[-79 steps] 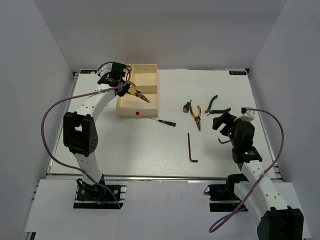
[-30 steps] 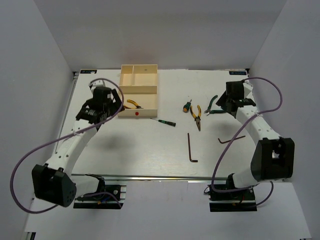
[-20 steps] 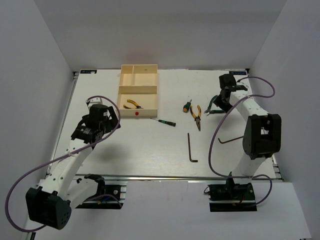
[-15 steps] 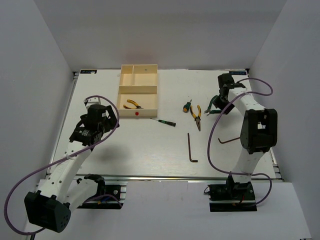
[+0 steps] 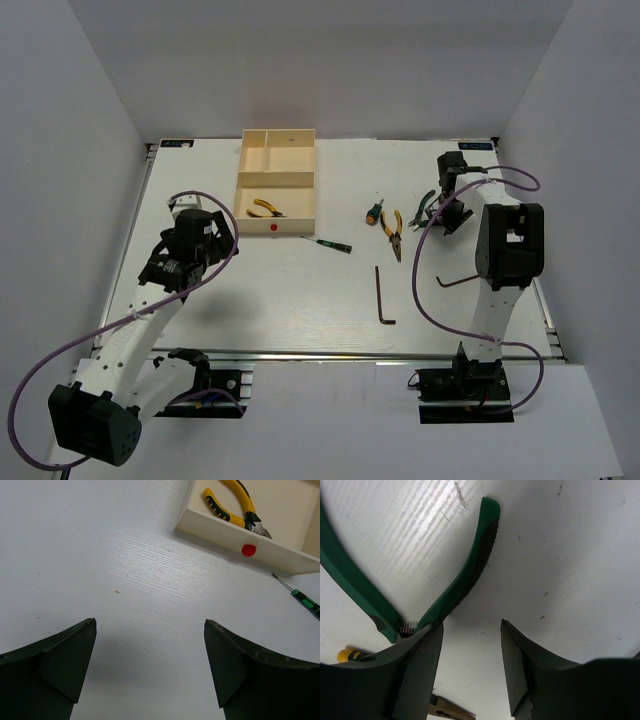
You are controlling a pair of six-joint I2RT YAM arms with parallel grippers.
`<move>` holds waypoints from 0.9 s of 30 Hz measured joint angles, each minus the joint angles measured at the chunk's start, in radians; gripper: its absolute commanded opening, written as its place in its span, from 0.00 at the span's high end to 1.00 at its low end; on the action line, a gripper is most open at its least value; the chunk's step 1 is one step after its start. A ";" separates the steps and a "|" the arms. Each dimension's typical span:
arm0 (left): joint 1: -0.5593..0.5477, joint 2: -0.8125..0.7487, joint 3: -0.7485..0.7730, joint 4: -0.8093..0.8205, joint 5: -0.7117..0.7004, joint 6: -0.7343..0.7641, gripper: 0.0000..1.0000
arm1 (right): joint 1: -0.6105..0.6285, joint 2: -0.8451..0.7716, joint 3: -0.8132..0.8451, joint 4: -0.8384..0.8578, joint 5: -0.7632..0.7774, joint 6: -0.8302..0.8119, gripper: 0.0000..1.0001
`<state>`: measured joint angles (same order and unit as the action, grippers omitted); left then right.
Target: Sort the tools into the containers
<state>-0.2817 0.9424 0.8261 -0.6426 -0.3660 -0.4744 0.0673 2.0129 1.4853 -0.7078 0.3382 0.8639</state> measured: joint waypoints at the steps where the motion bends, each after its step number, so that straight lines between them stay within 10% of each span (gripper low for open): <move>1: 0.000 -0.002 0.000 0.000 0.000 0.000 0.02 | -0.002 0.000 0.005 -0.002 -0.006 -0.001 0.44; 27: 0.000 -0.004 0.000 0.001 0.003 0.000 0.02 | -0.044 0.026 0.050 0.048 -0.049 0.035 0.44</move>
<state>-0.2817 0.9386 0.8257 -0.6418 -0.3626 -0.4744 0.0235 2.0388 1.5352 -0.6594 0.2893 0.8986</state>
